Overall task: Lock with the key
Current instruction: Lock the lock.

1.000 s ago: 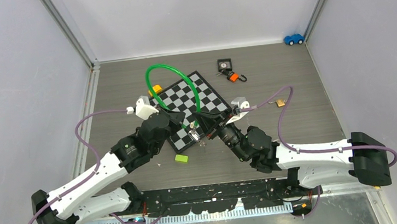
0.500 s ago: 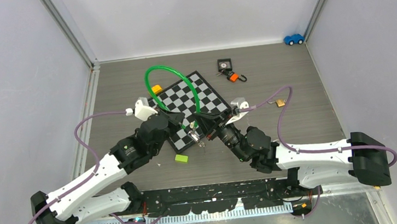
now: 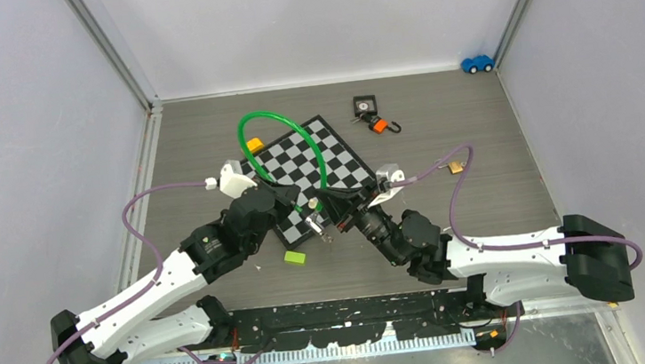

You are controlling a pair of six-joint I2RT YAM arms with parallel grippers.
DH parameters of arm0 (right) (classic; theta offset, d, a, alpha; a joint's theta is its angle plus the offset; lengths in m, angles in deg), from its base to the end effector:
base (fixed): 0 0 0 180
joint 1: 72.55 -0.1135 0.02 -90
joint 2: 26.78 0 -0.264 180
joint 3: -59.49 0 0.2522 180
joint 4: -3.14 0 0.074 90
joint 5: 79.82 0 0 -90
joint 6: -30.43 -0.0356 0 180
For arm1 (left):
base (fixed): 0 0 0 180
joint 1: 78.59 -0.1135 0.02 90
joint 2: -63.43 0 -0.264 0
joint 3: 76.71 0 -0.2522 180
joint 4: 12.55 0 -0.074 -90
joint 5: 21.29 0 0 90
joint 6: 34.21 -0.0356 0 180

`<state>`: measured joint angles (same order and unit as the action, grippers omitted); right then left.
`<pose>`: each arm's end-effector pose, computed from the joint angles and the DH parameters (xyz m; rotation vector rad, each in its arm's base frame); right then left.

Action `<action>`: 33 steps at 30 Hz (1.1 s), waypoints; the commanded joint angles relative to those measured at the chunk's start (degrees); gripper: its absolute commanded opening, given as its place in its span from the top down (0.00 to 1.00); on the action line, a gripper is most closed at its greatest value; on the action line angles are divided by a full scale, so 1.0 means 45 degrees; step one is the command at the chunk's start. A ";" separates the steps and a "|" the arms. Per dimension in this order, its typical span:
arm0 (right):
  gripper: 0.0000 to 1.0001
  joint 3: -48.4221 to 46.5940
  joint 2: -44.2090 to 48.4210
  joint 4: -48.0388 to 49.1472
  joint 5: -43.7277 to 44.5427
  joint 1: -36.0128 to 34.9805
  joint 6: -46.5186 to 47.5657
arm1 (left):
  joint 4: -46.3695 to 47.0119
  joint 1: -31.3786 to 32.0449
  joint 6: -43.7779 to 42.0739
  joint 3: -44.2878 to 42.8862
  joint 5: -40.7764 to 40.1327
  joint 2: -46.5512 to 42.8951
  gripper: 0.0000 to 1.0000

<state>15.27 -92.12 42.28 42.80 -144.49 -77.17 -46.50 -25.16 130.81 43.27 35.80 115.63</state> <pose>0.0939 0.2260 0.2947 -0.1249 1.3661 0.9695 0.1355 -0.1502 0.3107 -0.7452 1.9186 -0.8762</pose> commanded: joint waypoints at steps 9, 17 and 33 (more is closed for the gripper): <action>1.00 0.0752 -0.0990 0.0445 -0.0295 -0.0179 0.0062 | 0.1712 0.0178 0.1314 -0.0213 0.0087 -0.0137 1.00; 1.00 0.1337 -0.1256 0.1499 0.0991 -0.0646 0.0186 | 0.1216 0.0178 0.2248 -0.0048 -0.0542 -0.0524 1.00; 1.00 0.1417 -0.2660 0.3183 0.2830 -0.2215 0.0879 | 0.0524 0.0178 0.3728 0.0300 -0.1004 -0.0845 1.00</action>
<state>21.67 -100.19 59.48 53.84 -151.25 -75.66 -52.88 -24.55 142.62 46.75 34.58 114.49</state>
